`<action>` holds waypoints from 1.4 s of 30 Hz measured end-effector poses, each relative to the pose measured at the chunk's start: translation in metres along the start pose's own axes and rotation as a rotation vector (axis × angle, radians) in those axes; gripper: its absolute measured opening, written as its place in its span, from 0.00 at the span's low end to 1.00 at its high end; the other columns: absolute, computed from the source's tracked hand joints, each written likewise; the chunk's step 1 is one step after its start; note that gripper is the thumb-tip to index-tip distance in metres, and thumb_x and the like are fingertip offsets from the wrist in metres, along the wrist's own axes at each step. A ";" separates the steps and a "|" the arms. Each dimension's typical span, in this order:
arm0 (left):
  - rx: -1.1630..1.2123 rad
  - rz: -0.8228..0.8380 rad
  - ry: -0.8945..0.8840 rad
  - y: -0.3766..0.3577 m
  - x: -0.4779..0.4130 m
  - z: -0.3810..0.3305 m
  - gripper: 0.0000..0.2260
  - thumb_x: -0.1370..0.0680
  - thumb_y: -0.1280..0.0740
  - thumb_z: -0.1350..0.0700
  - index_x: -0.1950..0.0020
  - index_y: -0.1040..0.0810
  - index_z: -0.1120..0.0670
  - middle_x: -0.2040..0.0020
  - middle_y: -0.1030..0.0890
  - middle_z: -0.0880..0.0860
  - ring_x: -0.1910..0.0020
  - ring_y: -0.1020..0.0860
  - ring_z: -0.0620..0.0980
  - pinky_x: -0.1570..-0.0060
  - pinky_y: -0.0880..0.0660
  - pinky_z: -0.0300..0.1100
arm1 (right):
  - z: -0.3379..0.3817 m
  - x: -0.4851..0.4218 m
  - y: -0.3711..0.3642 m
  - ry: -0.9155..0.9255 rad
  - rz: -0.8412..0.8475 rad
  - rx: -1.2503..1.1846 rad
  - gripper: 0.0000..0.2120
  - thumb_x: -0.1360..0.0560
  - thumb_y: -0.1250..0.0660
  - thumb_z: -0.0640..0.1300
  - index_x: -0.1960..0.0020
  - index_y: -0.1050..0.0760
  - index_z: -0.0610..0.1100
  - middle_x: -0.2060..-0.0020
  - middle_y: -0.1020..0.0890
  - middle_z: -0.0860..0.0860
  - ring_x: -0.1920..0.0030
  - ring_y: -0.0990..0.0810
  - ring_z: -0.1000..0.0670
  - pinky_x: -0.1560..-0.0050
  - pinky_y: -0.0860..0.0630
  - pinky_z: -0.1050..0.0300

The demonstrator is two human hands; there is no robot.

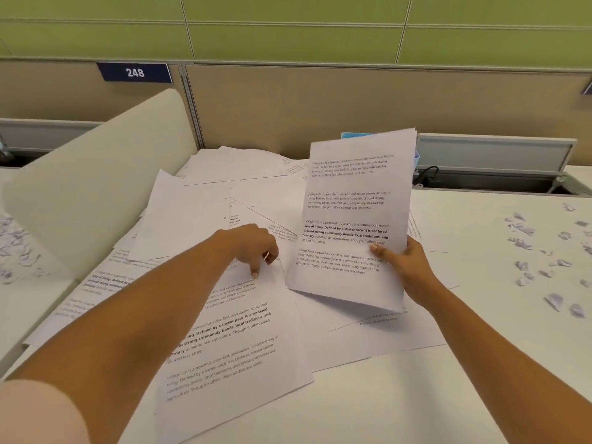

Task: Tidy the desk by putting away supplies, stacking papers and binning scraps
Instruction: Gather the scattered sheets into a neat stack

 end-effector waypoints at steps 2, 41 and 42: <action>0.033 -0.053 0.063 0.009 0.007 0.008 0.16 0.30 0.26 0.53 0.43 0.22 0.51 0.49 0.23 0.50 0.47 0.25 0.52 0.55 0.34 0.40 | 0.003 0.000 0.004 -0.006 -0.003 0.016 0.15 0.28 0.30 0.36 0.43 0.26 0.42 0.51 0.18 0.47 0.54 0.18 0.45 0.52 0.20 0.48; 1.934 -0.573 0.155 -0.023 0.069 -0.019 0.19 0.29 0.32 0.70 0.40 0.25 0.56 0.46 0.19 0.55 0.49 0.20 0.56 0.52 0.21 0.50 | 0.005 0.027 -0.049 -0.159 0.330 -0.193 0.19 0.30 0.32 0.40 0.39 0.27 0.42 0.45 0.18 0.44 0.47 0.18 0.43 0.50 0.19 0.48; 1.934 -0.599 0.137 -0.021 0.070 -0.017 0.19 0.29 0.32 0.71 0.42 0.24 0.55 0.47 0.18 0.55 0.49 0.20 0.56 0.52 0.21 0.50 | 0.007 0.026 -0.048 -0.154 0.340 -0.188 0.22 0.32 0.31 0.39 0.38 0.27 0.42 0.45 0.18 0.44 0.46 0.18 0.43 0.50 0.19 0.48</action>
Point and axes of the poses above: each hand's wrist, its own x-axis away from the middle knuckle, its own y-axis out of the back of the hand, z = x × y, the point moved 7 cm from there along -x, towards the middle knuckle
